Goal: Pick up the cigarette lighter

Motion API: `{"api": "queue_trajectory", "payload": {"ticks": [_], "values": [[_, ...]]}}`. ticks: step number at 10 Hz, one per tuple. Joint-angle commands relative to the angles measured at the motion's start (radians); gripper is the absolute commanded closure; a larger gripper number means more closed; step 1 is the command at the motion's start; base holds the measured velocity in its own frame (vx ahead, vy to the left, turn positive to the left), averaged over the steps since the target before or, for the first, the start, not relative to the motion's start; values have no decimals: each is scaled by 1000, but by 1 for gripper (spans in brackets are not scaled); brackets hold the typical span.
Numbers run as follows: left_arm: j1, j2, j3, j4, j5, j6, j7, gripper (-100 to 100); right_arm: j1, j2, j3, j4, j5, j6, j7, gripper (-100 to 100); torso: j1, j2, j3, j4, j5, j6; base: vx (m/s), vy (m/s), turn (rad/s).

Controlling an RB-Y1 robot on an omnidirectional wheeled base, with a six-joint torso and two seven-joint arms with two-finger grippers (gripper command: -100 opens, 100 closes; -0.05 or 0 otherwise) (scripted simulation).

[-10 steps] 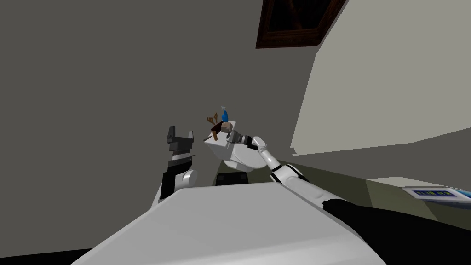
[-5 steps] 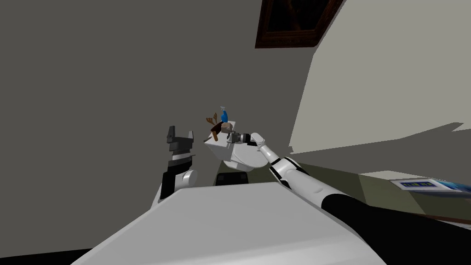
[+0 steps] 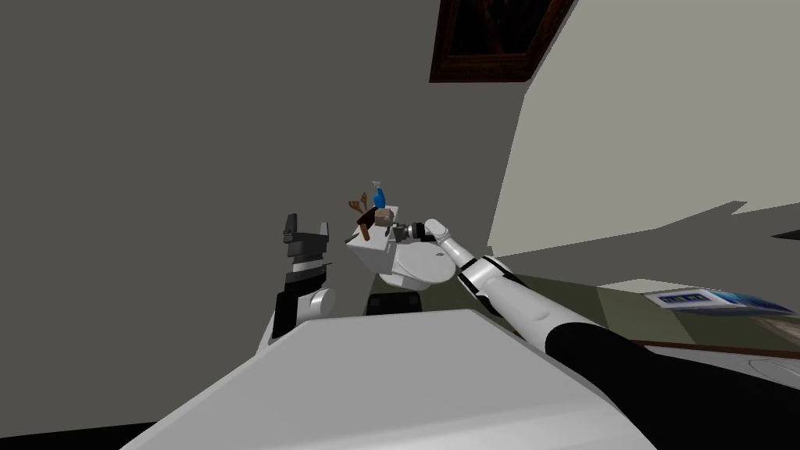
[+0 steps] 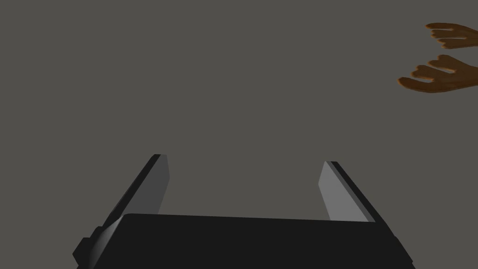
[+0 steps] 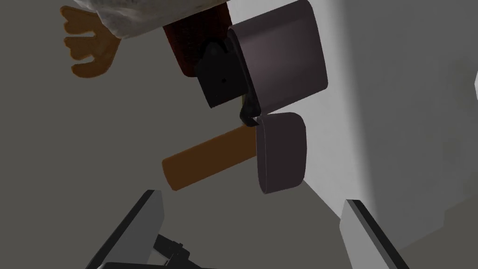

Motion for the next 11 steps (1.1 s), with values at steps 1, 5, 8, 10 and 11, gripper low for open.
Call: {"api": "queue_trajectory", "payload": {"ticks": [1,5,8,10,11], "values": [[0,0,0,0,0,0,0,0,-40,-15,20,32,27,-27,37,-100,0,0,0,0,0,0,12,53,-59],[0,0,0,0,0,0,0,0,-88,-31,42,72,57,-51,72,-100,0,-1,0,0,0,0,13,33,-45],[0,0,0,0,0,0,0,0,-86,-28,35,102,66,-17,76,-100,-2,1,1,0,-1,-1,-16,3,161],[0,0,0,0,0,0,0,0,-87,-32,36,96,65,-25,76,100,2,-2,-2,-2,-1,-4,-12,-5,13],[0,0,0,0,0,0,0,0,-87,-32,36,96,65,-25,76,100,2,-3,-3,-2,-1,-4,0,0,0]]}}
